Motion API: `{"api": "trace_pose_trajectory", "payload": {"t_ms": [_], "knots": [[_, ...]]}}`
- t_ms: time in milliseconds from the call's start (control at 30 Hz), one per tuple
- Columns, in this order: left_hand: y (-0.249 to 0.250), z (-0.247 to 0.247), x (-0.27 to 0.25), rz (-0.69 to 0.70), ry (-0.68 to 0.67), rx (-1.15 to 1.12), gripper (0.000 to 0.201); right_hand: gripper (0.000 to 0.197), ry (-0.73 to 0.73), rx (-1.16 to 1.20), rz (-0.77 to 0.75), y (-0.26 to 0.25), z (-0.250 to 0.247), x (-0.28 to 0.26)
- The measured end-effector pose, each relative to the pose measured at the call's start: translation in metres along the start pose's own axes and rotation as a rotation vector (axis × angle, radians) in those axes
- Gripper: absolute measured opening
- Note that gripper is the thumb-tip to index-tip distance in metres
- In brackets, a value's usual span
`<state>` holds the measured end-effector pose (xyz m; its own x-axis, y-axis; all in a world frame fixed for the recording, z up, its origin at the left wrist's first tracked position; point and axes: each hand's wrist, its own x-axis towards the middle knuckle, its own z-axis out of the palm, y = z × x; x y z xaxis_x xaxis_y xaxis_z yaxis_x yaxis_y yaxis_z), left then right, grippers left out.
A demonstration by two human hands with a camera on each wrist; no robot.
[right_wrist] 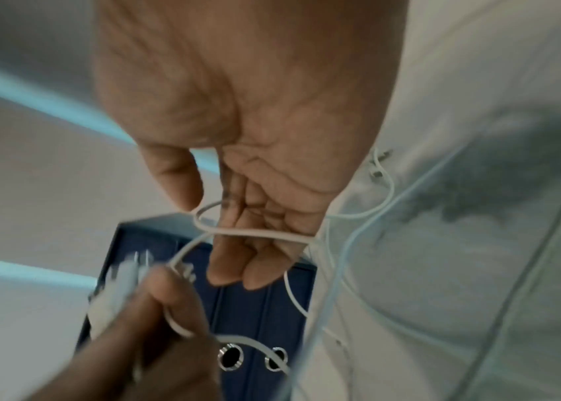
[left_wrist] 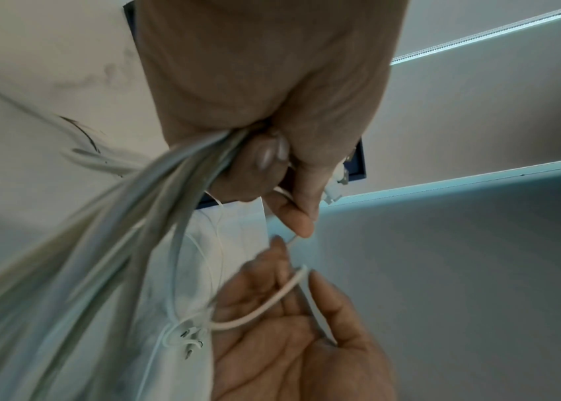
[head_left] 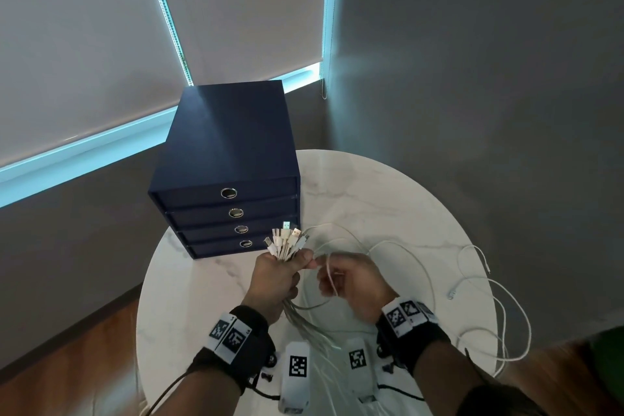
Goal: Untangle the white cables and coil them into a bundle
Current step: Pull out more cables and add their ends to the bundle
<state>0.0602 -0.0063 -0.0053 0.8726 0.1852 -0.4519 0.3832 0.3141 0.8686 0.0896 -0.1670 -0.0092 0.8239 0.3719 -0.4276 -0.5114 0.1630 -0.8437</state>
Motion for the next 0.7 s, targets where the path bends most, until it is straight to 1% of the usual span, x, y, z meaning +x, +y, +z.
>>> {"api": "trace_pose_trajectory", "payload": {"t_ms": [33,67,100,167,233,333,367,433,500,567,600,633,700], "knots": [[-0.001,0.000,0.000,0.004,0.007,0.002,0.007,0.025,0.040,0.121,0.023,-0.003,0.000,0.002],[-0.001,0.000,0.000,0.007,0.010,0.007,0.006,0.024,0.066,0.189,0.035,-0.005,-0.001,0.004],[-0.002,0.000,0.001,0.011,0.011,0.012,0.006,0.024,0.077,0.209,0.041,-0.007,-0.002,0.006],[-0.003,-0.001,0.002,0.019,0.030,-0.005,0.007,0.026,0.088,0.173,0.033,-0.007,-0.003,0.008],[-0.005,-0.003,0.004,0.014,0.074,-0.026,0.008,0.023,0.117,0.162,-0.024,-0.008,-0.003,0.010],[-0.011,-0.010,0.008,0.000,0.147,0.041,0.009,0.016,0.172,0.175,-0.145,-0.015,-0.005,0.012],[-0.014,-0.012,0.010,-0.005,0.175,0.078,0.011,0.016,0.174,0.121,-0.180,-0.018,-0.005,0.012],[-0.016,-0.012,0.013,-0.002,0.223,0.114,0.016,0.018,0.128,-0.076,-0.203,-0.024,-0.001,0.009],[-0.016,-0.007,0.013,0.018,0.220,0.100,0.019,0.018,0.015,-0.279,-0.176,-0.025,0.008,0.003],[-0.011,0.000,0.008,0.046,0.145,0.070,0.017,0.015,-0.104,-0.475,-0.153,-0.017,0.016,0.001],[-0.008,0.003,0.006,0.052,0.093,0.052,0.016,0.013,-0.139,-0.551,-0.146,-0.012,0.020,0.000],[-0.006,0.004,0.004,0.052,0.051,0.034,0.016,0.012,-0.154,-0.580,-0.132,-0.008,0.021,0.000],[-0.003,0.004,0.001,0.059,0.003,0.024,0.020,0.012,-0.149,-0.530,-0.081,-0.004,0.021,-0.001]]}}
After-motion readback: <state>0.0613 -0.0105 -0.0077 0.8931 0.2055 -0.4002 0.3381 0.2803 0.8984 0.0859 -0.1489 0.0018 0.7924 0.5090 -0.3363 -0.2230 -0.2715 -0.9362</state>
